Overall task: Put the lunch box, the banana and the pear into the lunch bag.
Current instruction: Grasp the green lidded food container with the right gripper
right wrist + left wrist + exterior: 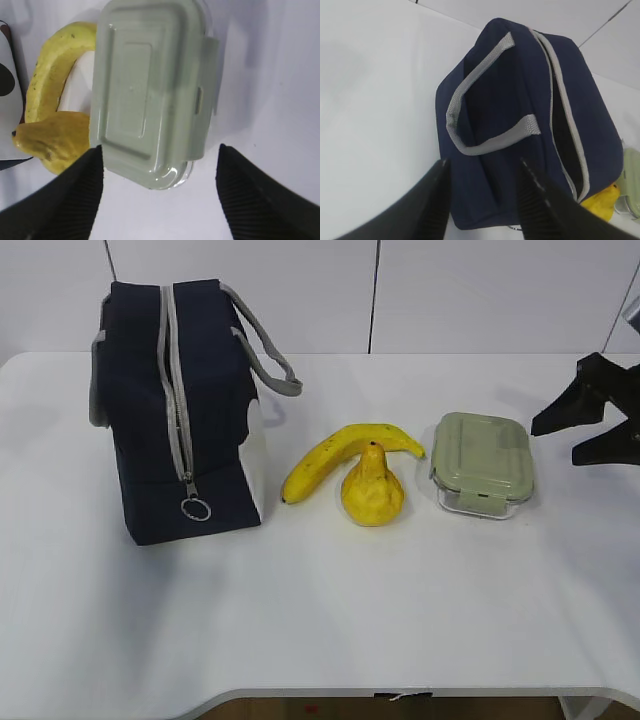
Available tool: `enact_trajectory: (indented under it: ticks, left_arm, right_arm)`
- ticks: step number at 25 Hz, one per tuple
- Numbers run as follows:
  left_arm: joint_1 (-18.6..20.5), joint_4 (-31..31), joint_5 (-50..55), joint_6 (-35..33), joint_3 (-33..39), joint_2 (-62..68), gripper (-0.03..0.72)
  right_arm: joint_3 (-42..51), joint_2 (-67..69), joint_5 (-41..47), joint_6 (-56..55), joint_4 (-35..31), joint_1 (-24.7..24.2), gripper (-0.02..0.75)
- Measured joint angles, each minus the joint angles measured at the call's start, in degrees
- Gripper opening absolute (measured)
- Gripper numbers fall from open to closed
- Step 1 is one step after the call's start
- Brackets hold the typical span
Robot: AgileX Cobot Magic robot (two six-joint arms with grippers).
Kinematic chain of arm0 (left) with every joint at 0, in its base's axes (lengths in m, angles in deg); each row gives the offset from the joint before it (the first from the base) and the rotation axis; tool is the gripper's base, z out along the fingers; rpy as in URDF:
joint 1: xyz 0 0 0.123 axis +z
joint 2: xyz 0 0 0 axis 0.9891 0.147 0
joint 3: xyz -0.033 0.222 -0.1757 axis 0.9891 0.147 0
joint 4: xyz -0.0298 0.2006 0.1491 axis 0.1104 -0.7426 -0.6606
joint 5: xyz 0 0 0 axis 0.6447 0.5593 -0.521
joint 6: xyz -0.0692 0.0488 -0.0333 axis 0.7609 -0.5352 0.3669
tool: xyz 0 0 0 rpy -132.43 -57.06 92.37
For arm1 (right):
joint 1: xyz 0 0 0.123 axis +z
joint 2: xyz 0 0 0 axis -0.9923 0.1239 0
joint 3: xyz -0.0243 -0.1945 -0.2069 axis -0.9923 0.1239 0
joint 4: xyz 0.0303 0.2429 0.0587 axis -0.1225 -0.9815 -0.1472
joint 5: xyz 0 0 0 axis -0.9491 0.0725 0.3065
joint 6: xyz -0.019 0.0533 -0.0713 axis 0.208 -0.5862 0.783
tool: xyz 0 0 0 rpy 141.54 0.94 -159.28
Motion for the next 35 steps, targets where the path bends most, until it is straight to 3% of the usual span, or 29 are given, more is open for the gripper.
enact_trajectory:
  ticks: [14,28,35]
  left_arm:
    - [0.0,4.0,0.0,0.0,-3.5,7.0,0.363]
    - [0.0,4.2,-2.9,0.0,-3.5,7.4,0.366]
    - [0.0,4.3,-3.1,0.0,-3.6,7.4,0.366]
  right_arm:
    - [-11.9,13.4,6.6,5.4,-2.2,-0.6,0.557]
    - [-12.5,17.3,7.4,8.4,-4.9,-0.6,0.556]
    - [-12.5,17.8,7.4,8.9,-5.4,-0.6,0.505]
